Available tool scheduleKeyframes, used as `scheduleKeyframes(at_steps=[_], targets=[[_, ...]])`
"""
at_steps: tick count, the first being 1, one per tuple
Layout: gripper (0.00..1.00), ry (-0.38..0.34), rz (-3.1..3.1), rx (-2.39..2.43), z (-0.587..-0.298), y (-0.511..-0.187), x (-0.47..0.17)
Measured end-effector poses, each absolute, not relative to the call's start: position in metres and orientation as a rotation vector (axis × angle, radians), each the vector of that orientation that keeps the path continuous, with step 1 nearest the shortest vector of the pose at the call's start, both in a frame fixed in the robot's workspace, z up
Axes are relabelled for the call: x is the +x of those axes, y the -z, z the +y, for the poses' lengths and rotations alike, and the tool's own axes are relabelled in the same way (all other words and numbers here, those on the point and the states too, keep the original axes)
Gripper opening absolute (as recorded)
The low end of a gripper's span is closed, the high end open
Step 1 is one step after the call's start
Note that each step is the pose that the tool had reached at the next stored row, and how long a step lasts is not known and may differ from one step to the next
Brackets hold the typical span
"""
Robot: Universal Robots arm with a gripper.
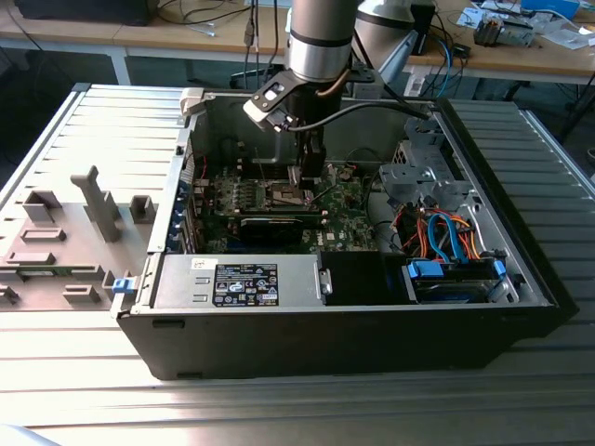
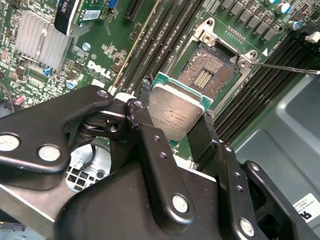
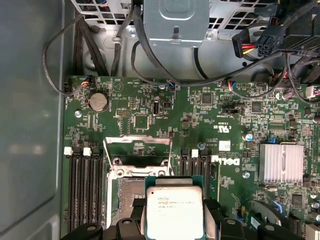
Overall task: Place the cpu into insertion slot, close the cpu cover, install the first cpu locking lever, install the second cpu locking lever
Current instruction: 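Place the cpu into insertion slot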
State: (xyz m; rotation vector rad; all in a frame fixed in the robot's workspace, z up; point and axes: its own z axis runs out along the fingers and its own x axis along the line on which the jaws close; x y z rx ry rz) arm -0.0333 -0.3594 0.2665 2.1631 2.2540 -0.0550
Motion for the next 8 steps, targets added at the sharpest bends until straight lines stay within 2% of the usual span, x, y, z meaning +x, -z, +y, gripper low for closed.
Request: scheduleKeyframes(at_steps=[8], targets=[[0.54, 0.055, 2.254, 2.163, -0.3496, -0.2578, -0.0390]])
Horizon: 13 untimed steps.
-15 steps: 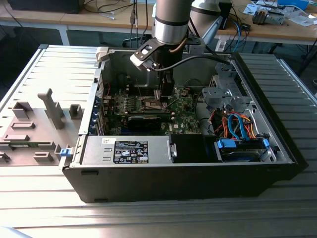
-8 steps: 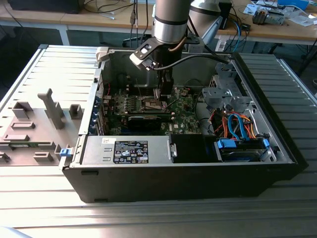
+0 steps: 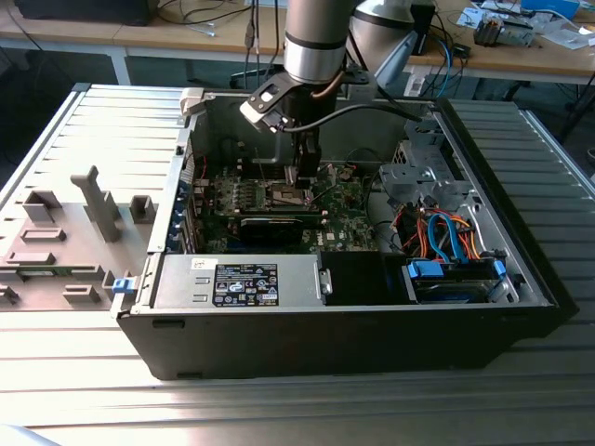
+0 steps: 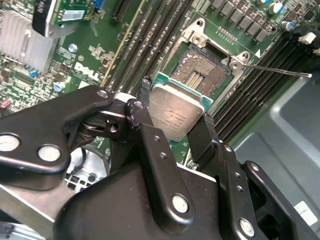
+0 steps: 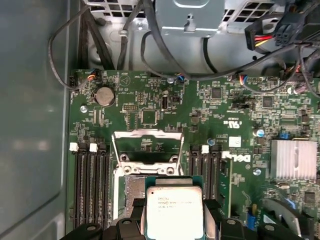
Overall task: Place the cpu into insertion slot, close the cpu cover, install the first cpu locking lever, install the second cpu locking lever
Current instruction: 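Place the cpu into insertion slot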
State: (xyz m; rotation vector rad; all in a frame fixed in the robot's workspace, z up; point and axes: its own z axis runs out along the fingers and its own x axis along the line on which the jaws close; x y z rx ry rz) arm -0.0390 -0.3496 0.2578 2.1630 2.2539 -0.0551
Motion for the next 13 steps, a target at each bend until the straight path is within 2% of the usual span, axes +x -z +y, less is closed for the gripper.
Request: scheduleKeyframes(at_steps=[13], targets=[[0.54, 0.055, 2.254, 2.163, -0.3417, -0.2522, -0.0428]])
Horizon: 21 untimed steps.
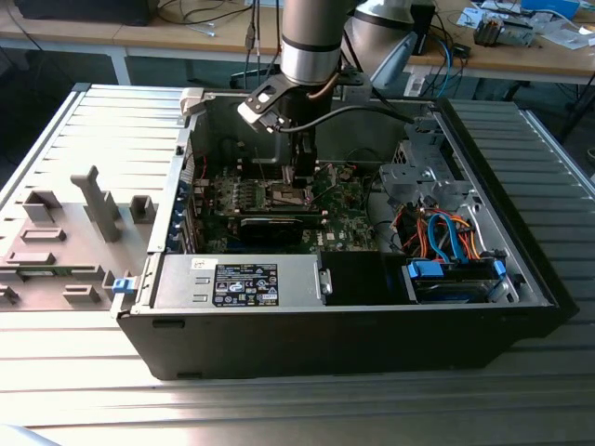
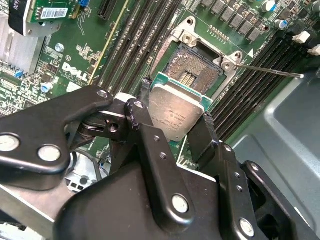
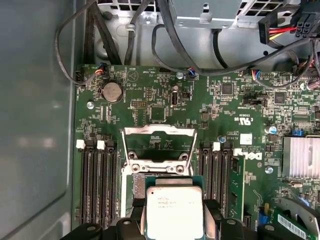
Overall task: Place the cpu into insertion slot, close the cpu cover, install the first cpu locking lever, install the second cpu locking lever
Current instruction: 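Place the cpu into insertion slot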
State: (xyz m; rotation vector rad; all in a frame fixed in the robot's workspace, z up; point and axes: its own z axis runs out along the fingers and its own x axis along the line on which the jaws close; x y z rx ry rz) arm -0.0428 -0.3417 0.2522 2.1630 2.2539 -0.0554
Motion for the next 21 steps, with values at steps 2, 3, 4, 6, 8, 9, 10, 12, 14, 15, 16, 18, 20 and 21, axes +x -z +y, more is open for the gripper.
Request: scheduleKeyframes(at_steps=[2, 3, 4, 6, 8, 9, 10, 12, 14, 15, 16, 18, 20, 21], targets=[[0.54, 0.056, 2.254, 2.163, -0.3416, -0.2520, -0.0438], [0.54, 0.055, 2.254, 2.163, -0.3415, -0.2517, -0.0445], [0.54, 0.055, 2.254, 2.163, -0.3414, -0.2515, -0.0448], [0.54, 0.055, 2.254, 2.163, -0.3411, -0.2509, -0.0455], [0.54, 0.055, 2.254, 2.163, -0.3409, -0.2503, -0.0459], [0.54, 0.055, 2.254, 2.163, -0.3408, -0.2501, -0.0461], [0.54, 0.055, 2.254, 2.163, -0.3407, -0.2498, -0.0463], [0.54, 0.055, 2.254, 2.163, -0.3406, -0.2493, -0.0465], [0.54, 0.055, 2.254, 2.163, -0.3405, -0.2489, -0.0467], [0.54, 0.055, 2.254, 2.163, -0.3405, -0.2488, -0.0468], [0.54, 0.055, 2.254, 2.163, -0.3405, -0.2485, -0.0470], [0.54, 0.055, 2.254, 2.163, -0.3404, -0.2481, -0.0473], [0.54, 0.055, 2.254, 2.163, -0.3404, -0.2477, -0.0475], [0.54, 0.055, 2.254, 2.163, -0.3404, -0.2475, -0.0476]])
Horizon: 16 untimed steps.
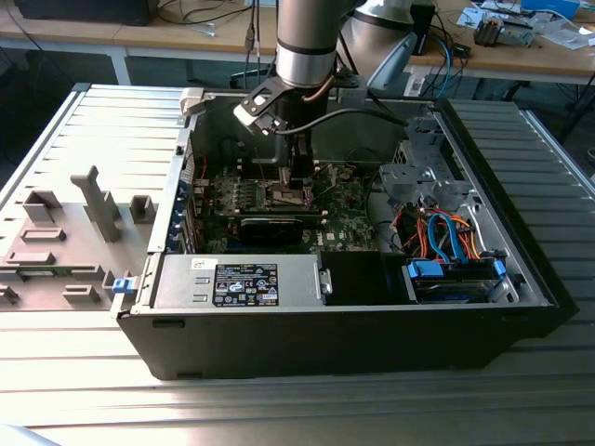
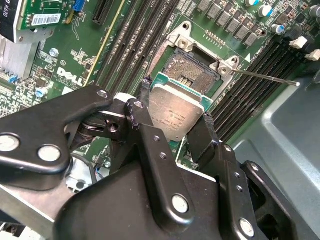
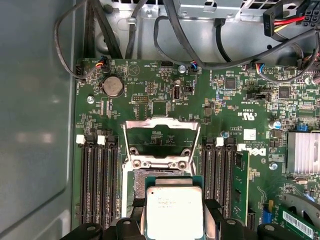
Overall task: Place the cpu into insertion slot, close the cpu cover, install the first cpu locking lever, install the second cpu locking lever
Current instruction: 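Place the cpu into insertion slot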
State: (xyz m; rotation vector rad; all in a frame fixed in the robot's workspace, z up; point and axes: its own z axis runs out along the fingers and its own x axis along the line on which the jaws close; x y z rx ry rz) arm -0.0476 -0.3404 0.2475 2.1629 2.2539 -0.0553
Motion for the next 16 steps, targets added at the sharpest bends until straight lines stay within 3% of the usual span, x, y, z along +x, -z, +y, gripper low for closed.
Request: scheduleKeyframes(at_steps=[16], targets=[[0.54, 0.055, 2.254, 2.163, -0.3404, -0.2410, -0.0499]])
